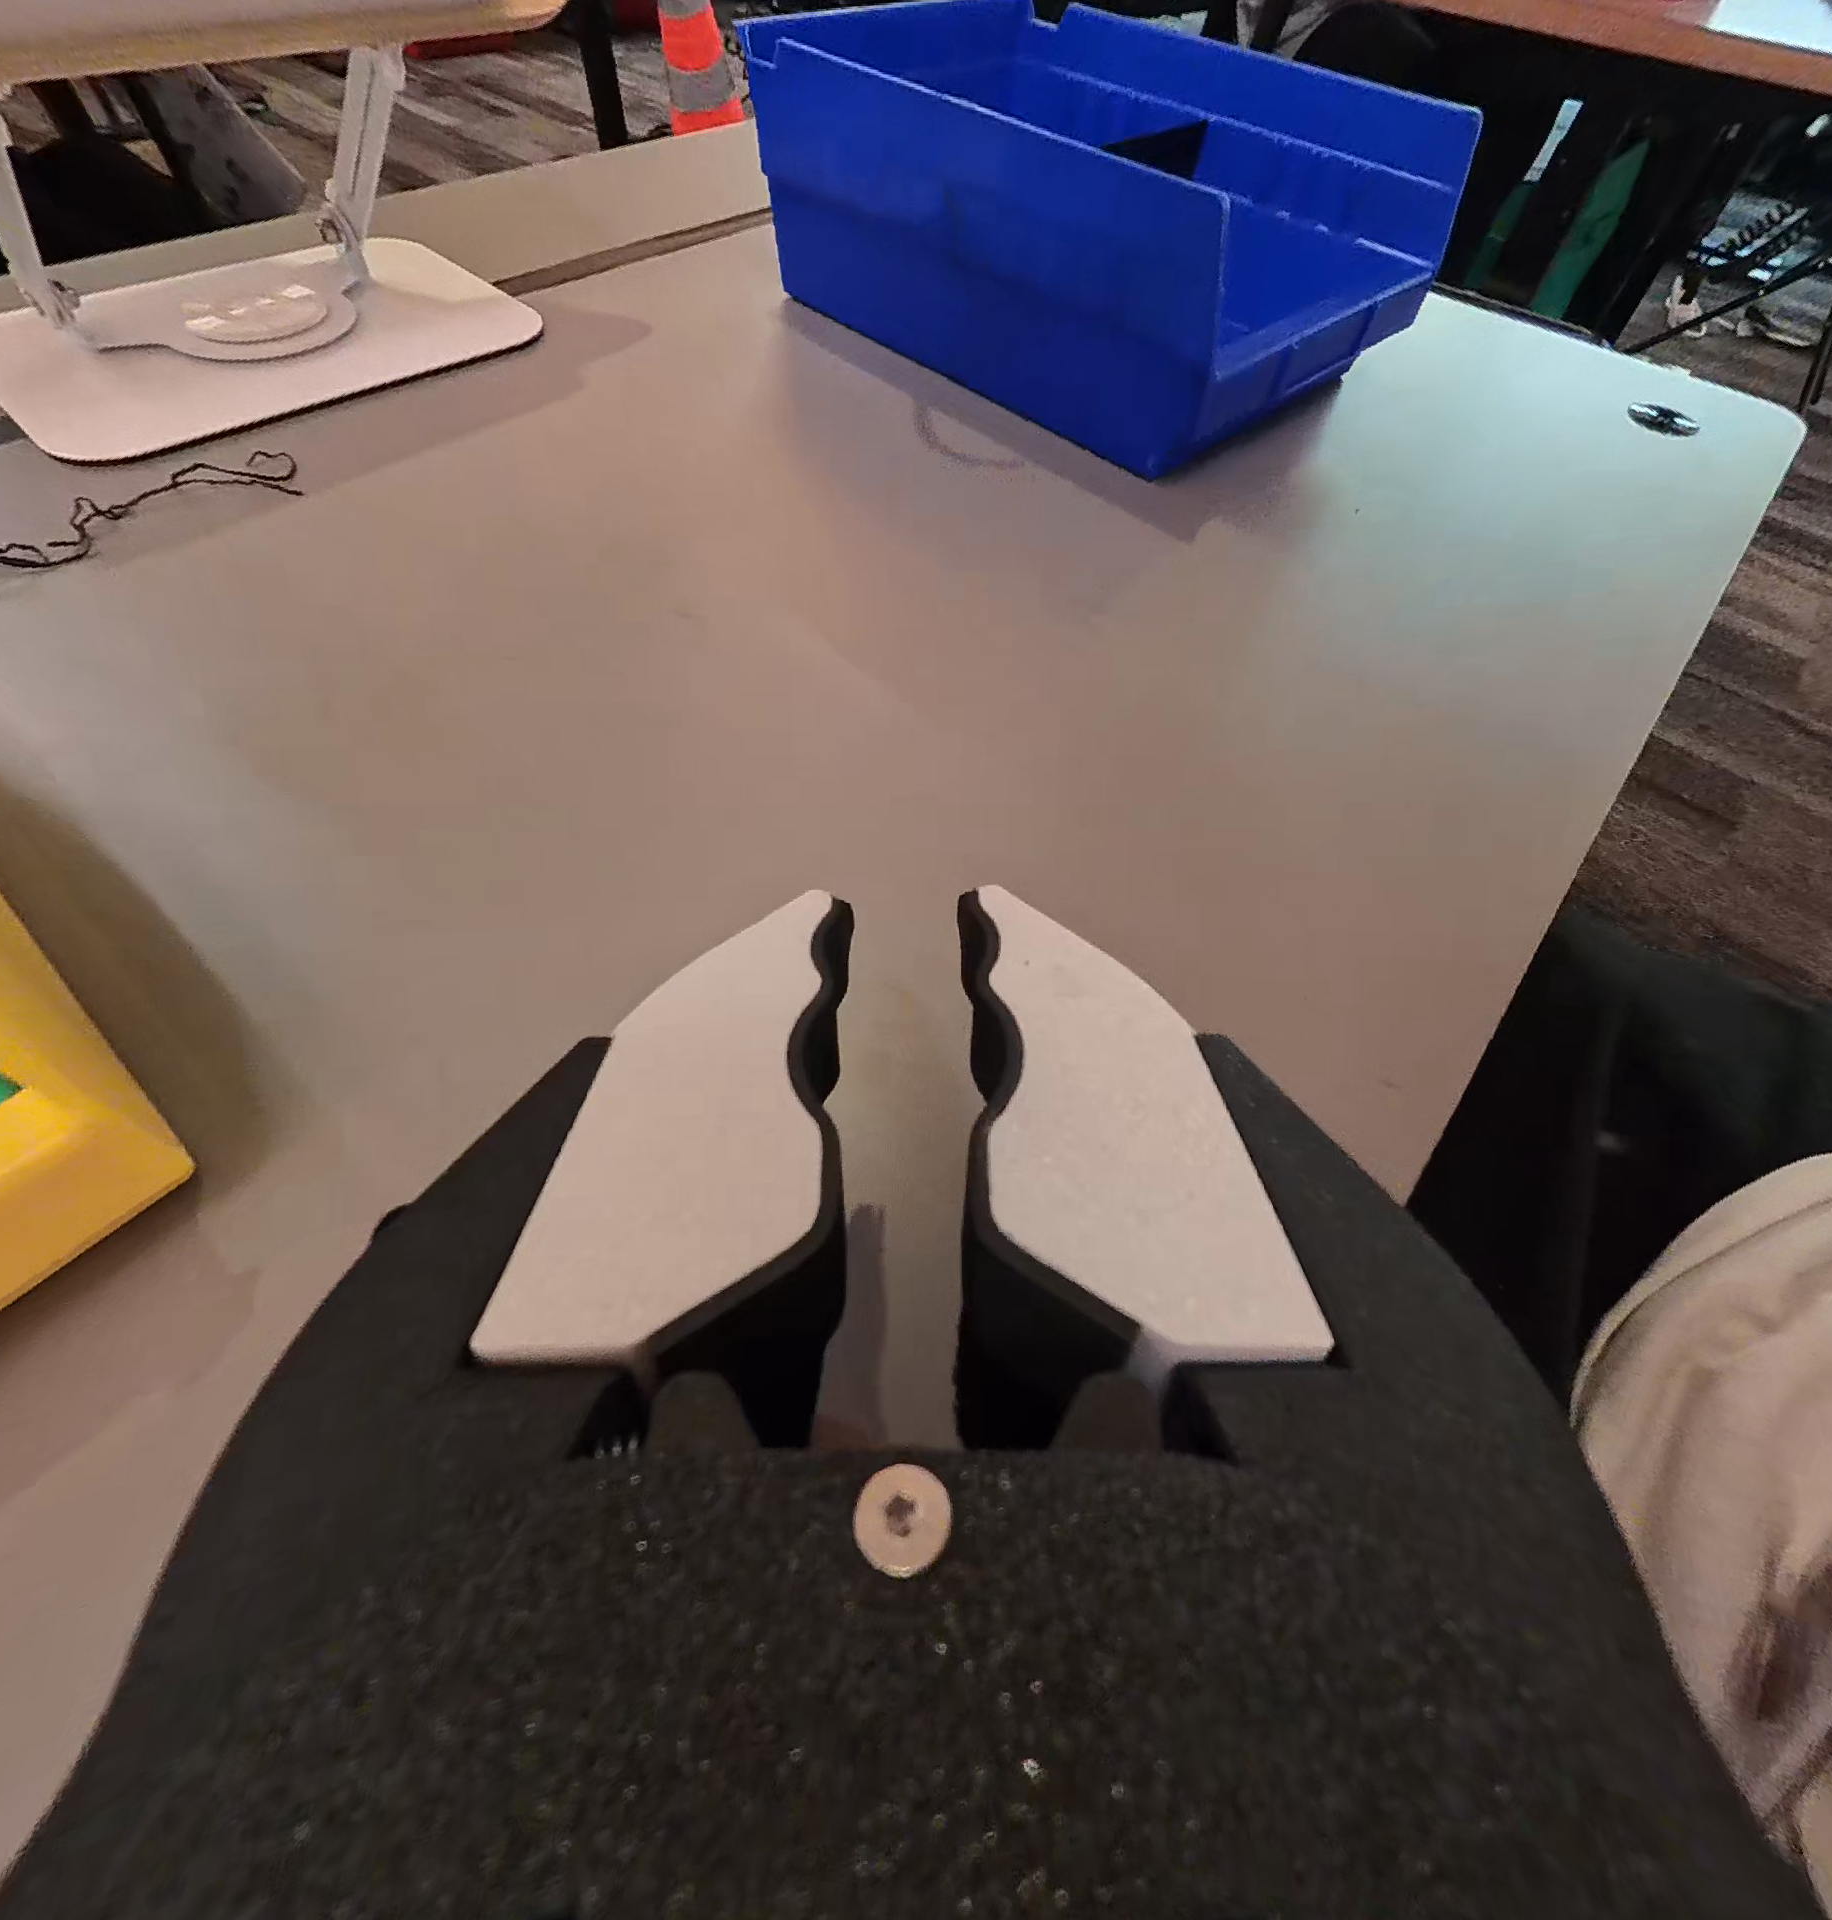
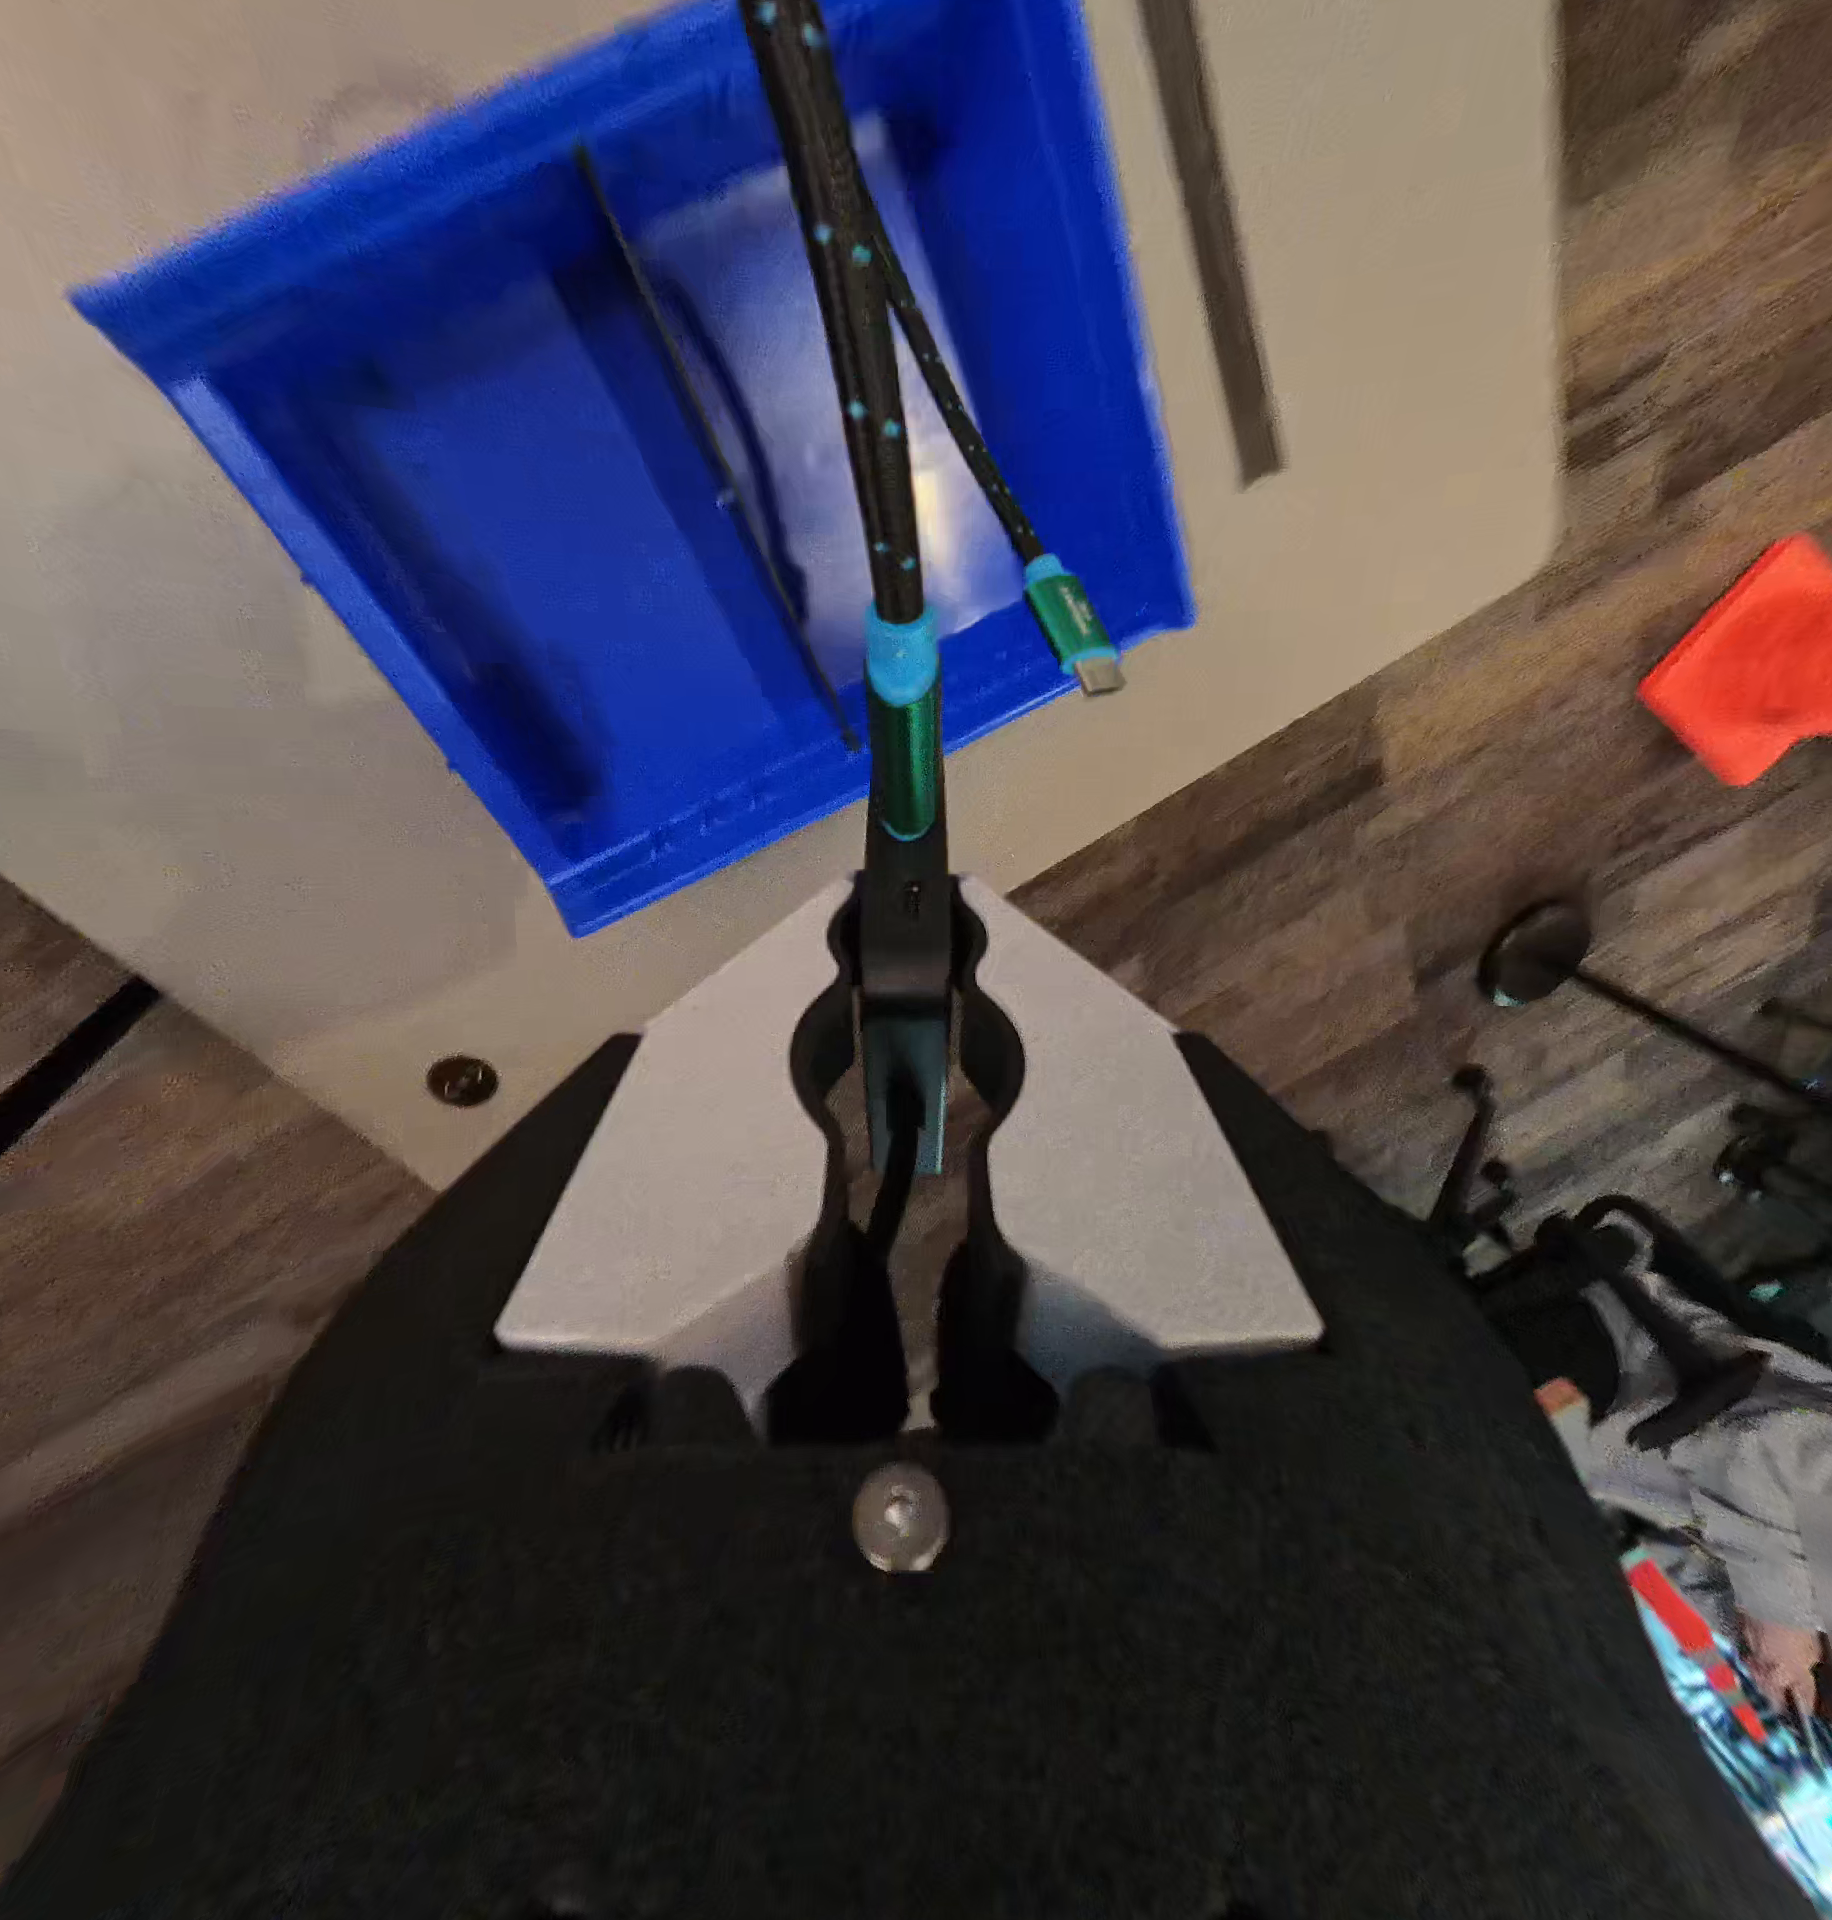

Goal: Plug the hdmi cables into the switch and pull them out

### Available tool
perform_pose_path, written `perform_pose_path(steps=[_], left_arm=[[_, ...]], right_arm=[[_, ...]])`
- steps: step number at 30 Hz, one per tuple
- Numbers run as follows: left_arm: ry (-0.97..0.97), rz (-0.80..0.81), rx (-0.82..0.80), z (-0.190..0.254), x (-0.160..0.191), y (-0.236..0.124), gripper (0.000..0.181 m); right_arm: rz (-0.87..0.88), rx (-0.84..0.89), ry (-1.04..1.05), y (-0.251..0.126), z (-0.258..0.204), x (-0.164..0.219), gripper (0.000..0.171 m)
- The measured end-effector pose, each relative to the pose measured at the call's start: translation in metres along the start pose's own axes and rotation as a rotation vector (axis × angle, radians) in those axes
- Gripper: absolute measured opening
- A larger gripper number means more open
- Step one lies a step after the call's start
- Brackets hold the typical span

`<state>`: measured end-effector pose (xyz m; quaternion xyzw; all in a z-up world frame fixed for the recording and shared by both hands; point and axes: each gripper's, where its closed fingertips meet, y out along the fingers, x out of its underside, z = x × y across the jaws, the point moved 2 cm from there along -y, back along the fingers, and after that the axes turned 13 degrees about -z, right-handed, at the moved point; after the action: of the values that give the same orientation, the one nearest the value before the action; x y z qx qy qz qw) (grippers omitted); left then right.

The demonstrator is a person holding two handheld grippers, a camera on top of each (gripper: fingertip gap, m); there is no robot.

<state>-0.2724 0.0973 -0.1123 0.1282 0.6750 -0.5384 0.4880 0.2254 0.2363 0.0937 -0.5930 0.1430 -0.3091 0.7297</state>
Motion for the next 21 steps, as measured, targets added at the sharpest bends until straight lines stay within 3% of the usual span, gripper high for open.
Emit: perform_pose_path(steps=[11, 16, 21], left_arm=[[0.001, -0.031, -0.001, -0.004, 0.003, 0.006, 0.02], [-0.048, 0.012, 0.038, -0.005, 0.0, 0.0, 0.02], [-0.05, 0.037, 0.051, -0.008, -0.003, 0.0, 0.02]], right_arm=[[-0.217, -0.47, 0.012, 0.199, 0.011, -0.074, 0.019], [-0.137, -0.646, 0.047, 0.217, 0.008, -0.095, 0.022], [0.085, -0.562, 0.038, 0.196, 0.024, -0.114, 0.045]])
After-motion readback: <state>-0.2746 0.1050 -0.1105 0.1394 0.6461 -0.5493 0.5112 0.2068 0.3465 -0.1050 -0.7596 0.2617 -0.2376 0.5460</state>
